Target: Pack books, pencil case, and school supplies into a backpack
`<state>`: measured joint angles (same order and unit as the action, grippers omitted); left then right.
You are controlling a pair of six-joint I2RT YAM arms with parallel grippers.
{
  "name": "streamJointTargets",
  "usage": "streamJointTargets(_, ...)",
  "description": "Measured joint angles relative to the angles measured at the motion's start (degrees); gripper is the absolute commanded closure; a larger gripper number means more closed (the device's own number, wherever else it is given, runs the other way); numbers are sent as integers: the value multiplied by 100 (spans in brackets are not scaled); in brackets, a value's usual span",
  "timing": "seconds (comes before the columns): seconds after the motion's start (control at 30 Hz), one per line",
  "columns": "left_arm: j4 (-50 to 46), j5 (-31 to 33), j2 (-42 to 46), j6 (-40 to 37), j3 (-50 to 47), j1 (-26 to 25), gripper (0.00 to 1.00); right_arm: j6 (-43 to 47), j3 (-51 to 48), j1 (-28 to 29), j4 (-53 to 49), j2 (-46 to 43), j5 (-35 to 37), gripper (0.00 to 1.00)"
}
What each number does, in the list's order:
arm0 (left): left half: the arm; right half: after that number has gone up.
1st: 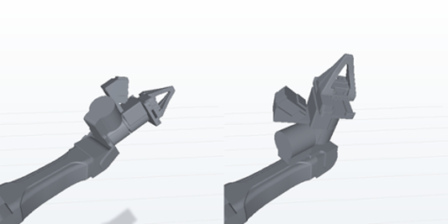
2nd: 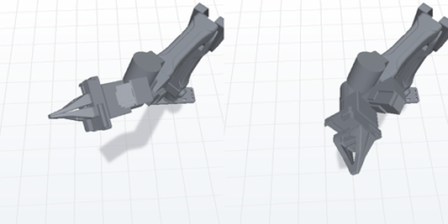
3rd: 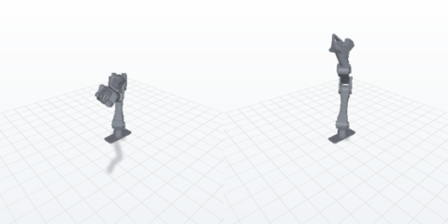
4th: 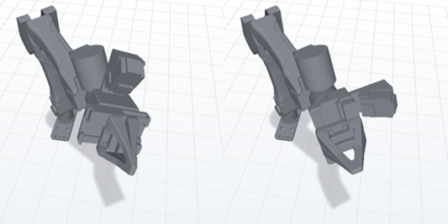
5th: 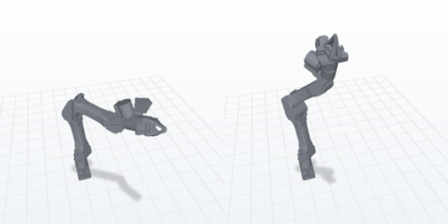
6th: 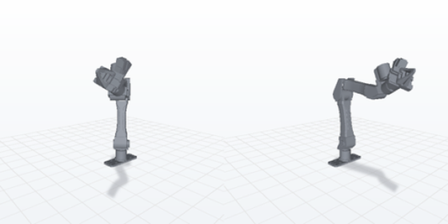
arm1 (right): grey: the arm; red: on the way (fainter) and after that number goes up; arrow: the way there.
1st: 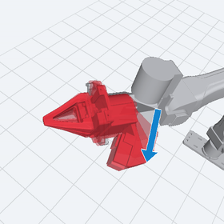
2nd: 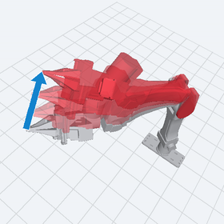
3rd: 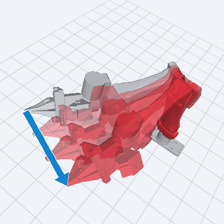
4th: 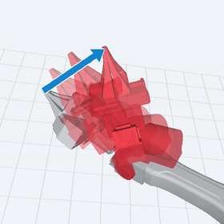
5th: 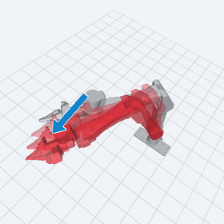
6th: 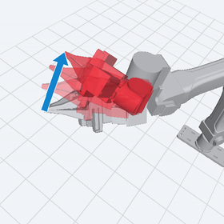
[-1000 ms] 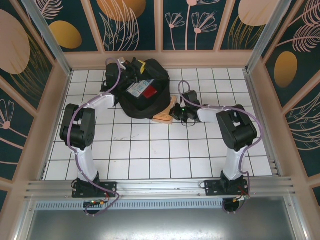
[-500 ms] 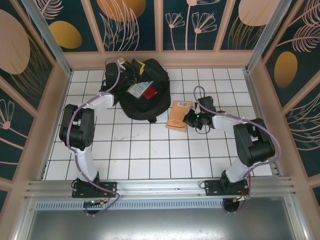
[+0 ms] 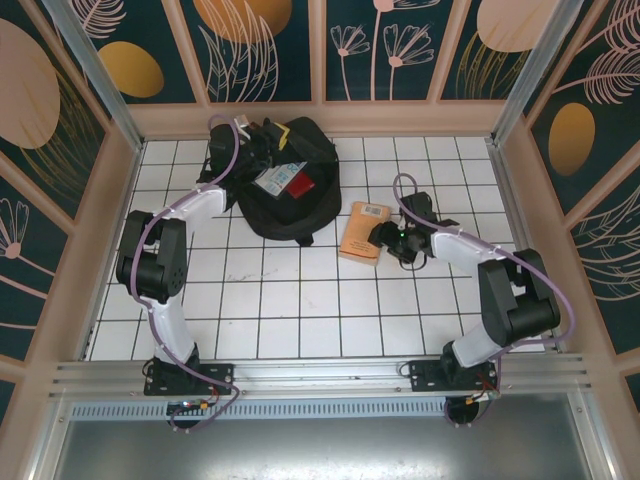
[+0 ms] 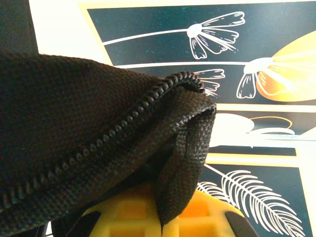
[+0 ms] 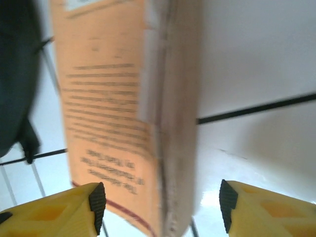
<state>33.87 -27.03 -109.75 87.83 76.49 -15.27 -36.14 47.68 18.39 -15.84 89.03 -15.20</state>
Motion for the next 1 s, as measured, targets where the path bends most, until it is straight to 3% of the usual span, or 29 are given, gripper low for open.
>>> streamJointTargets(0.07, -15, 0, 0, -20, -2, -15, 100, -28, 232, 26, -323, 254, 197, 35)
streamJointTargets(0.33, -26, 0, 0, -33, -22, -39, 100, -278, 1174, 575, -903, 1154, 573, 59)
streamJointTargets(0.47, -24, -2, 0, -33, -37, -39, 100, -396, 1429, 684, -905, 1364, 514, 95)
streamJointTargets(0.5, -24, -4, 0, -33, -46, -42, 100, -393, 1504, 686, -894, 1399, 509, 100)
streamJointTargets(1.0, -55, -17, 35, -85, -118, -44, 100, -470, 1432, 629, -568, 1248, 341, 100)
